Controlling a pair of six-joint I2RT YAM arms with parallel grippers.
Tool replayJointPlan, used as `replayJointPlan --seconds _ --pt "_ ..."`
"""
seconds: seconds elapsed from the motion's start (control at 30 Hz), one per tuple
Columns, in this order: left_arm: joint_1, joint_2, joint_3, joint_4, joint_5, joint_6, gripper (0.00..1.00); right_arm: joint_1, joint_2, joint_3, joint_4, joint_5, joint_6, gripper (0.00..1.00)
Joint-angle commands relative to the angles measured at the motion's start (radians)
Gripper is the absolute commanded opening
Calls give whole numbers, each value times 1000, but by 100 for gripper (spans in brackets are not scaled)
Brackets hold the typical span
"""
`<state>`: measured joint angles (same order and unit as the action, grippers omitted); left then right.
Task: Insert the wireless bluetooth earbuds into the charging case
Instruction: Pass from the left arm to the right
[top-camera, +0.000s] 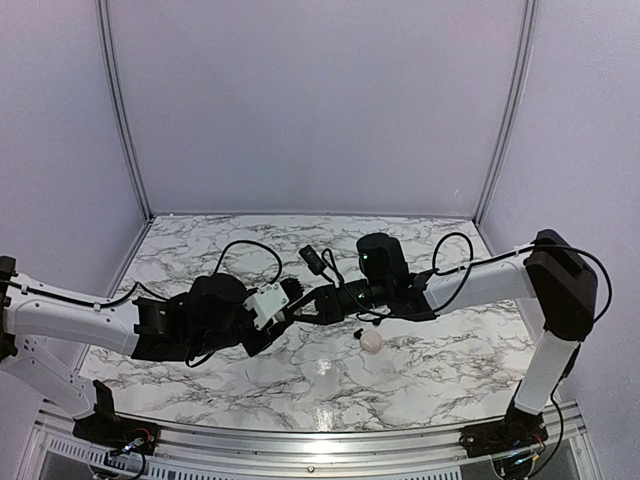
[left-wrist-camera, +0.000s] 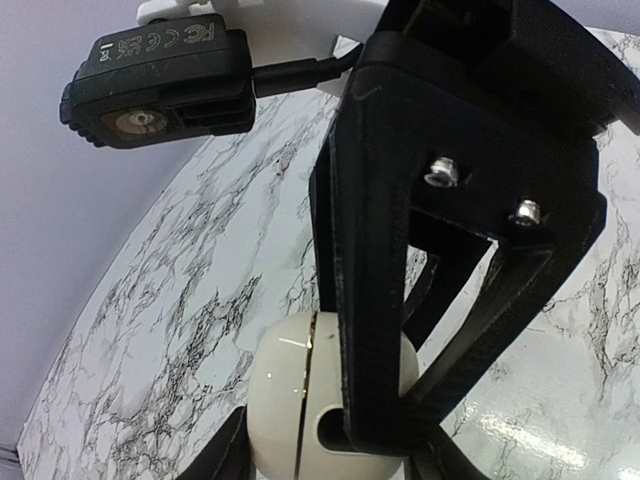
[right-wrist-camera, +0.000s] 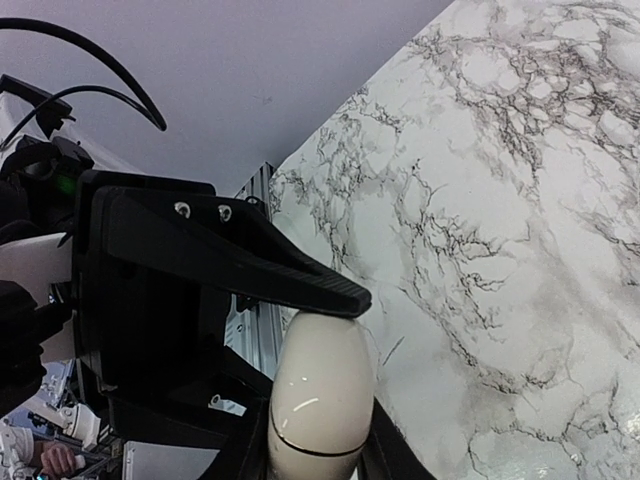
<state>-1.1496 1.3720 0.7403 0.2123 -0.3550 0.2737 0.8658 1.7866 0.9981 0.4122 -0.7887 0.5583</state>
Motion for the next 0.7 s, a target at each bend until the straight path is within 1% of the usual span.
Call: replayJointPlan --seconds 0.0,0.07,0.13,0.23,0.27,0.33,0.4,0.53,0.67 --pt "-14 9 23 44 -21 11 32 9 14 37 35 -16 11 27" --pt "-18 9 21 44 -26 15 32 9 14 37 37 -17 11 21" --pt "-20 9 19 42 -32 15 35 10 15 37 36 -19 12 14" --pt "-21 -7 13 39 -33 -2 49 9 10 40 22 -19 -11 1" --pt "-21 -17 9 39 -26 -8 55 9 8 41 18 -24 -18 0" --pt "-21 -36 5 27 1 -25 64 10 -1 40 15 -31 -29 0" --pt "-21 -72 -11 17 46 -44 70 8 -14 38 16 -37 -39 0" --pt "-16 -151 -60 10 129 -98 75 9 -46 18 10 -42 -98 0" --pt "14 -221 -92 10 214 -172 76 10 -68 -3 4 -61 -185 0"
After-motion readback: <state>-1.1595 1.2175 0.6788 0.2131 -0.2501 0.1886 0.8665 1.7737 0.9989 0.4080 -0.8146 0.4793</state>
